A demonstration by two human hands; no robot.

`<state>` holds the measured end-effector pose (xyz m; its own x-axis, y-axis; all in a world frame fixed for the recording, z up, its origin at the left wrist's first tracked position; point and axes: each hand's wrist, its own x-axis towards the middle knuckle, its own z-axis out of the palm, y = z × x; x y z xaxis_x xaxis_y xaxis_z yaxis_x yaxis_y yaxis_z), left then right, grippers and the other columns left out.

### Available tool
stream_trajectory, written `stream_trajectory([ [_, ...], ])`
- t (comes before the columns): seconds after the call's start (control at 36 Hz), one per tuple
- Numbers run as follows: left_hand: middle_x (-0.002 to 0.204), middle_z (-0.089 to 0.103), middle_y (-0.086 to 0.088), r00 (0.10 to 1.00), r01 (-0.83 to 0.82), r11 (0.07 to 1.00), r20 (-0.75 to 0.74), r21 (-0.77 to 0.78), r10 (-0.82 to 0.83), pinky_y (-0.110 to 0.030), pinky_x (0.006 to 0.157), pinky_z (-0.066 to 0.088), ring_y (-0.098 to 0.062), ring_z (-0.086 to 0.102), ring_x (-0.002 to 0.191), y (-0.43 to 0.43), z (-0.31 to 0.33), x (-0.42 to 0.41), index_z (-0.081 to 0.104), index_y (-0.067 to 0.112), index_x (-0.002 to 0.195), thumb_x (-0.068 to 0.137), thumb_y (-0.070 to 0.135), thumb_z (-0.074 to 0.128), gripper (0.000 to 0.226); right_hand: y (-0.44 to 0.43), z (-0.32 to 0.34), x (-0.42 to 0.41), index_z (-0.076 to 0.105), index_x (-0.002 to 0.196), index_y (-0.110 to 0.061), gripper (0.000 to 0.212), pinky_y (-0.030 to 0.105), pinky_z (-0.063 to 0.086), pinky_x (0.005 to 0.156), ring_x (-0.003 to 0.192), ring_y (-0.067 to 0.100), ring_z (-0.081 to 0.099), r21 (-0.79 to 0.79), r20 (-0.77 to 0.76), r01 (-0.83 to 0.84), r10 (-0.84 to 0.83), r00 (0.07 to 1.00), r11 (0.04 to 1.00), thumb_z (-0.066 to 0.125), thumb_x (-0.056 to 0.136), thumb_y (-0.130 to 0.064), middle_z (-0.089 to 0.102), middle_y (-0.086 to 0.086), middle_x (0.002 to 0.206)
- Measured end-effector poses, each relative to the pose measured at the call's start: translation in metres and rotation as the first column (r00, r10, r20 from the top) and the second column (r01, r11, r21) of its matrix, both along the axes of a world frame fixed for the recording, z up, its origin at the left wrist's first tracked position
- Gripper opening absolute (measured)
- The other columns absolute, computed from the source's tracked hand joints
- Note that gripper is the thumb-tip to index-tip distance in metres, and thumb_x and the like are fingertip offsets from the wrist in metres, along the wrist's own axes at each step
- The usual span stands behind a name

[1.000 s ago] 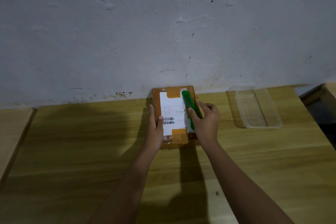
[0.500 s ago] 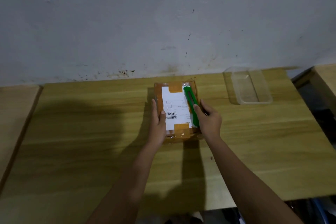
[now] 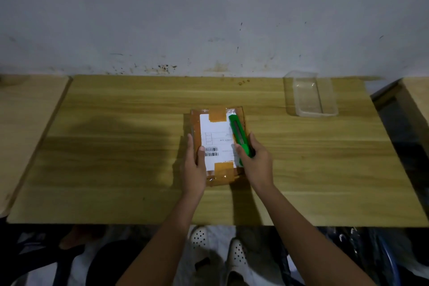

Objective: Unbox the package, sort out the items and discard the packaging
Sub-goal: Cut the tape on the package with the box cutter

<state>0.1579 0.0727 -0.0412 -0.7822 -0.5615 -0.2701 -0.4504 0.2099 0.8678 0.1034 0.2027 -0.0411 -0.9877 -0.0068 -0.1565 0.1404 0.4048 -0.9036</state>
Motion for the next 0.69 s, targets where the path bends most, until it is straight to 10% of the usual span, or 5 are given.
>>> stream_trajectory([
  [0.08,0.099,0.057,0.005,0.998,0.061,0.997,-0.011,-0.048,-0.062,-0.006,0.041,0.042,0.002,0.052,0.064,-0.005,0.010,0.001,0.018,0.026,0.146,0.099,0.027,0.039,0.052,0.003,0.002,-0.006,0.037,0.140,-0.008,0.054,0.012,0.036,0.042,0.055,0.007,0.046,0.085,-0.027,-0.010,0.012,1.000,0.996,0.055,0.092,-0.027,0.059,0.003,0.075],
  [0.19,0.113,0.044,0.016,0.979,0.205,0.975,-0.001,-0.082,-0.206,-0.001,0.053,0.044,0.010,0.050,0.077,-0.025,0.014,-0.013,0.022,0.029,0.146,0.098,0.027,0.041,0.051,0.010,0.004,-0.014,0.051,0.131,-0.010,0.039,0.013,0.033,0.043,0.050,0.005,0.042,0.123,-0.090,0.004,0.008,0.996,0.992,0.053,0.093,-0.020,0.052,-0.004,0.063],
  [0.33,0.126,0.058,-0.002,0.935,0.352,0.899,0.060,-0.260,-0.349,-0.040,0.068,0.059,-0.018,0.065,0.094,-0.069,0.004,-0.045,0.031,0.033,0.141,0.094,0.038,0.046,0.050,0.021,0.012,-0.026,0.059,0.121,-0.008,0.031,0.001,0.038,0.059,0.069,0.006,0.055,0.036,-0.136,0.132,-0.126,0.983,0.991,0.056,0.089,-0.009,0.063,0.000,0.089],
  [0.5,0.154,0.012,-0.021,0.994,-0.100,0.964,0.020,-0.245,0.108,-0.043,0.114,0.026,-0.034,0.015,0.143,-0.030,0.004,-0.029,0.016,0.003,0.145,0.095,0.029,0.047,0.064,0.021,0.014,-0.042,0.051,0.131,-0.012,0.039,0.025,0.051,0.068,0.067,0.011,0.059,-0.091,-0.002,0.194,-0.195,0.981,0.977,0.054,0.092,-0.014,0.064,0.005,0.092],
  [0.69,0.153,0.014,-0.014,0.977,-0.211,0.977,-0.012,0.002,0.211,-0.025,0.090,0.042,-0.026,0.042,0.128,-0.013,0.000,-0.026,0.005,0.009,0.147,0.095,0.026,0.046,0.069,0.025,0.012,-0.060,0.039,0.139,-0.005,0.045,0.019,0.048,0.059,0.070,0.013,0.053,-0.332,0.255,0.191,-0.107,0.961,0.924,0.041,0.094,0.002,0.056,0.006,0.104],
])
